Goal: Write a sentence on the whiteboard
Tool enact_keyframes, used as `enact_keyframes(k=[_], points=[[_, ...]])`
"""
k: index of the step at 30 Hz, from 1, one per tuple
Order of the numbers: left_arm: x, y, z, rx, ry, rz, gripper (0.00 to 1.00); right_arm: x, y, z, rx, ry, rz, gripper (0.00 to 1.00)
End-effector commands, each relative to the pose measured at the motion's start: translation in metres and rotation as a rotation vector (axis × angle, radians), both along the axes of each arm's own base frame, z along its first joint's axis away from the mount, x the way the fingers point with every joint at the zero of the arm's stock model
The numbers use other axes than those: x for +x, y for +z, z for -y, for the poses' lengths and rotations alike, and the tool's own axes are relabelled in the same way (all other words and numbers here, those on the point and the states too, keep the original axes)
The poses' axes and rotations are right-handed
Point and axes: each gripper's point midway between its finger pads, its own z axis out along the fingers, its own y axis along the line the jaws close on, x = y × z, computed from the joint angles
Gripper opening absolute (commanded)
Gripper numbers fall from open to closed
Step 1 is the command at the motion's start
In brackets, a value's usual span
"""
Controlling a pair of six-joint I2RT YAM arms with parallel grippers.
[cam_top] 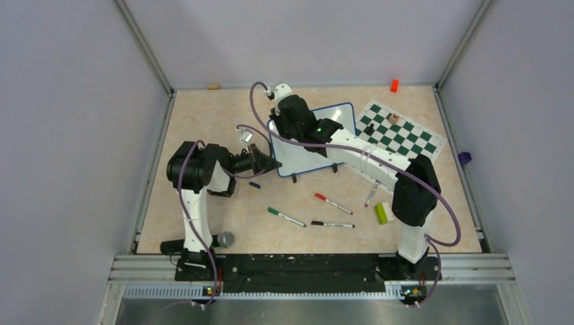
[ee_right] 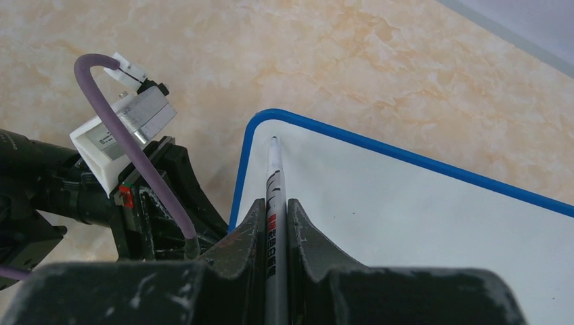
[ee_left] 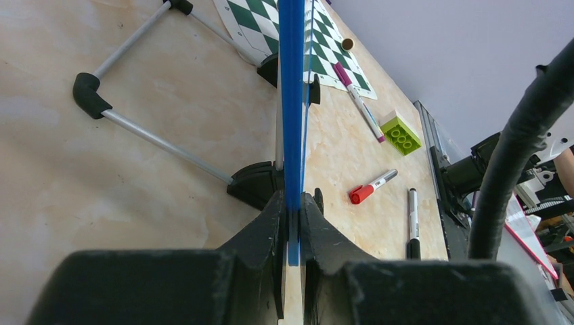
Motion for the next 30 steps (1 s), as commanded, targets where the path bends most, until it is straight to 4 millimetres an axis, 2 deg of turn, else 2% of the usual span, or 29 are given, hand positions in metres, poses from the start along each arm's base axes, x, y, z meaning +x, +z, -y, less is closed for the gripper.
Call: enact_keyframes(k=[1,8,30], points=[[-0.013,0.015,0.007,-0.005,-0.064,0.087,0.08,-0.002,0.042,-0.007,0.06,0.027,0.093,0.0],[-0.013,0.014,0.008,-0.004,-0.067,0.085,0.08,-0.002,0.04,-0.01,0.069,0.039,0.098,0.0],[-0.013,0.014,0.008,-0.003,-0.068,0.09,0.08,-0.003,0.039,0.0,0.05,0.02,0.118,0.0]])
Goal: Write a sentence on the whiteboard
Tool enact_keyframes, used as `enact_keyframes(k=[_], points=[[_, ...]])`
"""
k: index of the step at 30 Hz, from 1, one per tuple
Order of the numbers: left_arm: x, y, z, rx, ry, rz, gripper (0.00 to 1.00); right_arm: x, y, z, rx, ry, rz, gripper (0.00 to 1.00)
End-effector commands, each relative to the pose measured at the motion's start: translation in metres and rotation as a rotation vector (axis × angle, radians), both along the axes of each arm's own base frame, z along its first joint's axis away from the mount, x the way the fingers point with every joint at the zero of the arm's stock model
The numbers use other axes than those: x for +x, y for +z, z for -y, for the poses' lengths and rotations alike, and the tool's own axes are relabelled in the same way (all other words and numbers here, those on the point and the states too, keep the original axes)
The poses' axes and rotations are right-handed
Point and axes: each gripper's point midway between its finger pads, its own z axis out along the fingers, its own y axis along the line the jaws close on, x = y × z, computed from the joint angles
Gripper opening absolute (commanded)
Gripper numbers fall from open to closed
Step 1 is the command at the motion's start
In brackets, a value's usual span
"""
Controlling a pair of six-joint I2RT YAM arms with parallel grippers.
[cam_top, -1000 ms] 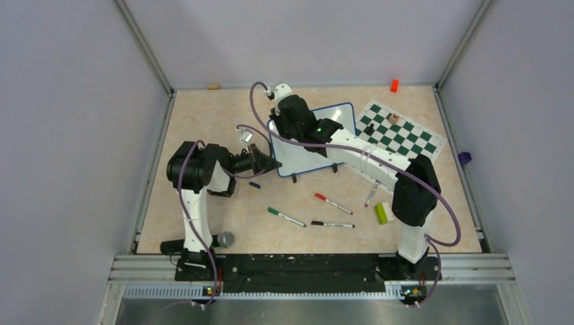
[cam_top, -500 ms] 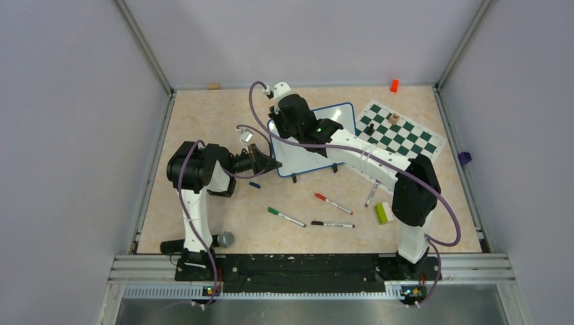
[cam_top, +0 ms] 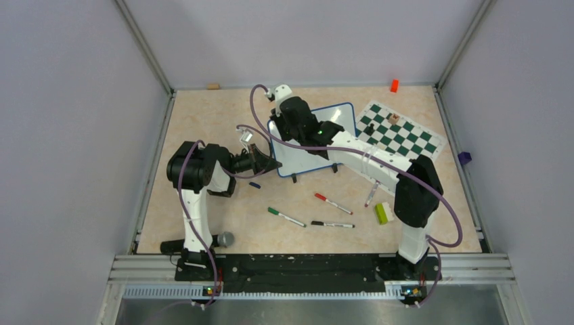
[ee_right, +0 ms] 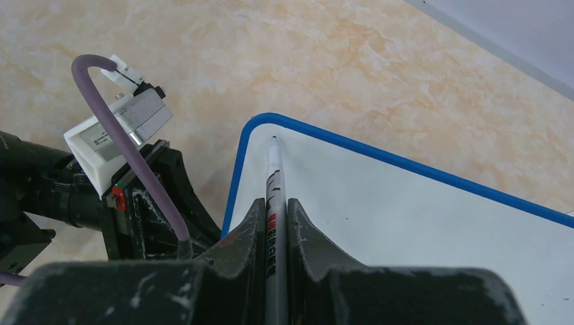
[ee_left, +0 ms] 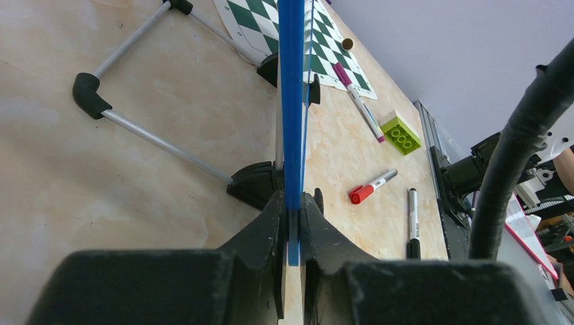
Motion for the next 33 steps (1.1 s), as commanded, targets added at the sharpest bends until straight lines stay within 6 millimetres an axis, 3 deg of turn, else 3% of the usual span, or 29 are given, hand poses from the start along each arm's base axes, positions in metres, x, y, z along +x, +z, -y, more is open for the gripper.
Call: enact_keyframes(k=[1,33], points=[[-0.013,0.014,0.008,-0.004,-0.069,0.088,0.08,-0.005,0.037,-0.001,0.056,0.002,0.072,0.0],[-0.016,0.014,0.01,0.0,-0.083,0.101,0.07,0.005,0.02,-0.003,-0.011,-0.028,0.046,0.0]])
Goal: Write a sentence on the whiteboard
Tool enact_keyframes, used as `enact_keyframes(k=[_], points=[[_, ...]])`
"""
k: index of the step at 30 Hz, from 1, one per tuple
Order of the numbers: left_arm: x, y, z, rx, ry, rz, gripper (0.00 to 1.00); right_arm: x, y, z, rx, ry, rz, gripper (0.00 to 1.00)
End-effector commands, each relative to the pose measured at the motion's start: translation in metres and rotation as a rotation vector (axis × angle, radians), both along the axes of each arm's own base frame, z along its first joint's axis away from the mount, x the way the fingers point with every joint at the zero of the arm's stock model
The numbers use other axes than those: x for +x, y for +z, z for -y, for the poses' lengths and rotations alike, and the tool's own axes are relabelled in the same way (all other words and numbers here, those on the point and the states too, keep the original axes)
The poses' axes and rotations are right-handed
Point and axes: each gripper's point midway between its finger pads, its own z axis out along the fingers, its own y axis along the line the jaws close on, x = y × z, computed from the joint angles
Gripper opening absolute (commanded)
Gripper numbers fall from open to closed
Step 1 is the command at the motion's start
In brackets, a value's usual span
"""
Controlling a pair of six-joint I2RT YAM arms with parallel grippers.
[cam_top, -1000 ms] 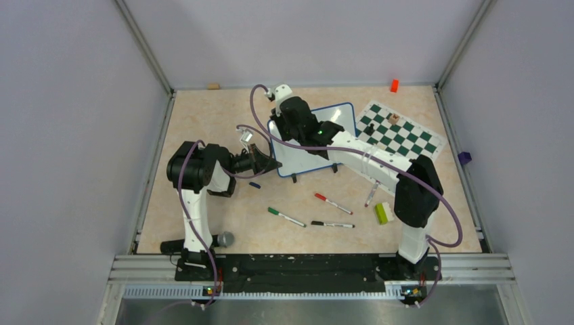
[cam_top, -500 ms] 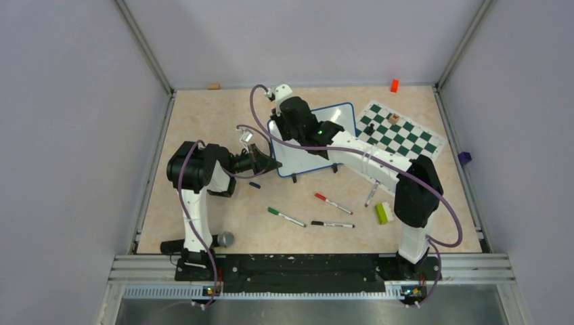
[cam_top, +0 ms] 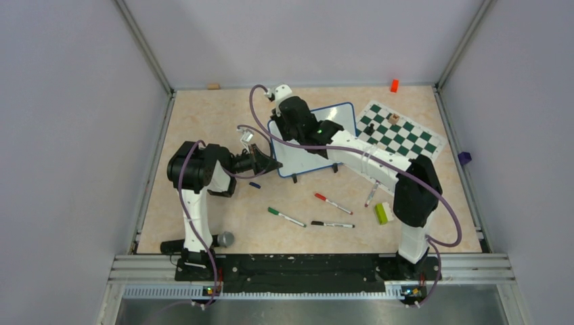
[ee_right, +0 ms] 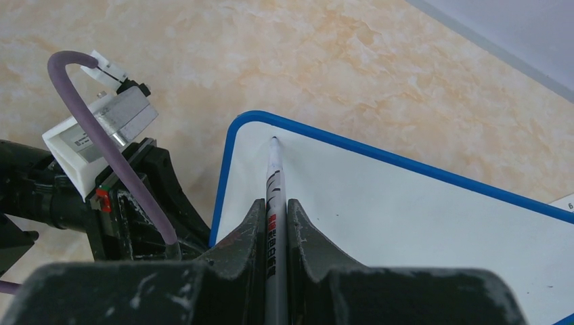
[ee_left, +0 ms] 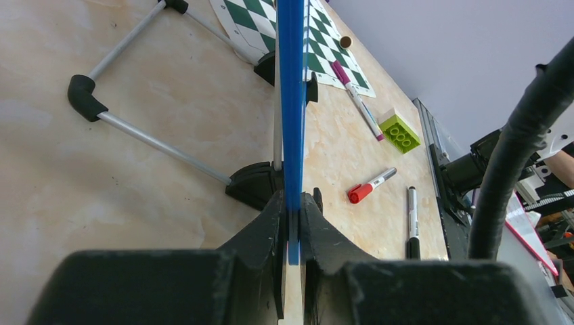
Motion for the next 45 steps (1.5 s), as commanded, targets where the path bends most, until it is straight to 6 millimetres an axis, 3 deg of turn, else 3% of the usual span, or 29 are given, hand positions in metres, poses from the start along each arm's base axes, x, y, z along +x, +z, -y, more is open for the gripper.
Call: enact_keyframes(k=[1,45], points=[[-0.014,0.014,0.008,-0.002,-0.076,0.097,0.07,0.004,0.02,-0.009,0.02,-0.006,0.046,0.0],[-0.016,0.014,0.01,-0.001,-0.087,0.105,0.07,-0.011,-0.004,0.01,-0.047,-0.027,-0.027,0.0]])
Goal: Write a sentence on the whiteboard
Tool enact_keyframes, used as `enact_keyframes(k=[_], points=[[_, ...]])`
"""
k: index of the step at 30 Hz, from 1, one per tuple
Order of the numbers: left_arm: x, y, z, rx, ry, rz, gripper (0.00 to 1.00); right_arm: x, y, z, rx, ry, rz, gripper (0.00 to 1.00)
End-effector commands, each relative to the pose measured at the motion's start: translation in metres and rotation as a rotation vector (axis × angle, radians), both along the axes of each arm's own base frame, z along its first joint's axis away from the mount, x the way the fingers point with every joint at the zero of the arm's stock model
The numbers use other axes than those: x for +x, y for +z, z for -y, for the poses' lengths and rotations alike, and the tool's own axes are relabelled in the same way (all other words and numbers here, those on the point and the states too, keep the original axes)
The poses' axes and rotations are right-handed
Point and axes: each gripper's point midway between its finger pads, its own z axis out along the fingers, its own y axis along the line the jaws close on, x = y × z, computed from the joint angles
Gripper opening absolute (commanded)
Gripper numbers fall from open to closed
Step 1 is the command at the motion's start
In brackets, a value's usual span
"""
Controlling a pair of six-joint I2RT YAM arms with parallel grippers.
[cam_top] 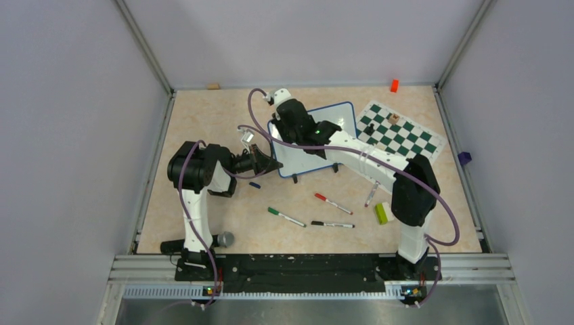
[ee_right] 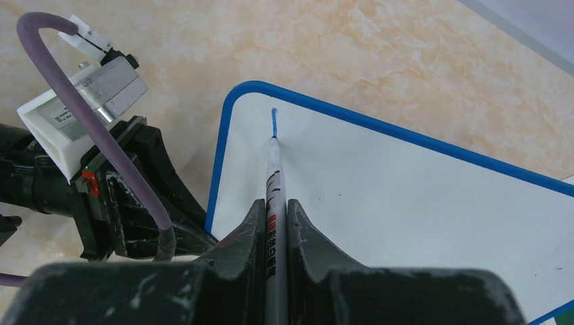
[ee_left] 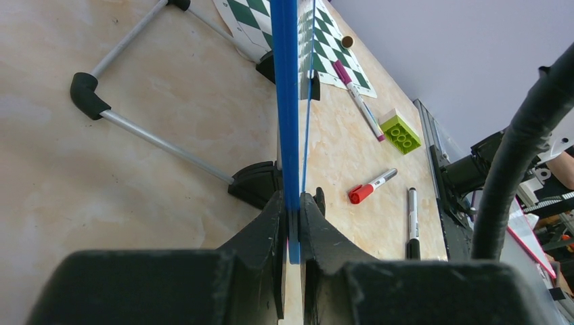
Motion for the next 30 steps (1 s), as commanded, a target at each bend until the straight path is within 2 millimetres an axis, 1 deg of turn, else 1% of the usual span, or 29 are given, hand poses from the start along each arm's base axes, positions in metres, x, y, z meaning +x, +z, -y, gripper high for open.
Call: enact_keyframes(k=[1,10,14,20,25,30], points=[[-0.015,0.015,0.009,-0.003,-0.089,0.112,0.07,-0.006,0.012,0.005,0.004,-0.012,0.016,0.0],[-0.015,0.015,0.008,-0.003,-0.087,0.111,0.07,-0.006,0.019,0.006,0.013,-0.012,0.026,0.0],[-0.015,0.016,0.009,-0.004,-0.087,0.111,0.07,-0.008,0.033,0.005,0.044,-0.006,0.041,0.0],[-0.015,0.015,0.009,-0.004,-0.087,0.108,0.07,-0.01,0.054,0.008,0.08,-0.008,0.069,0.0],[-0.015,0.015,0.008,-0.004,-0.085,0.108,0.07,-0.007,0.056,0.01,0.086,-0.017,0.074,0.0],[-0.014,0.015,0.008,-0.004,-0.084,0.107,0.07,-0.002,0.052,0.011,0.071,-0.034,0.077,0.0]])
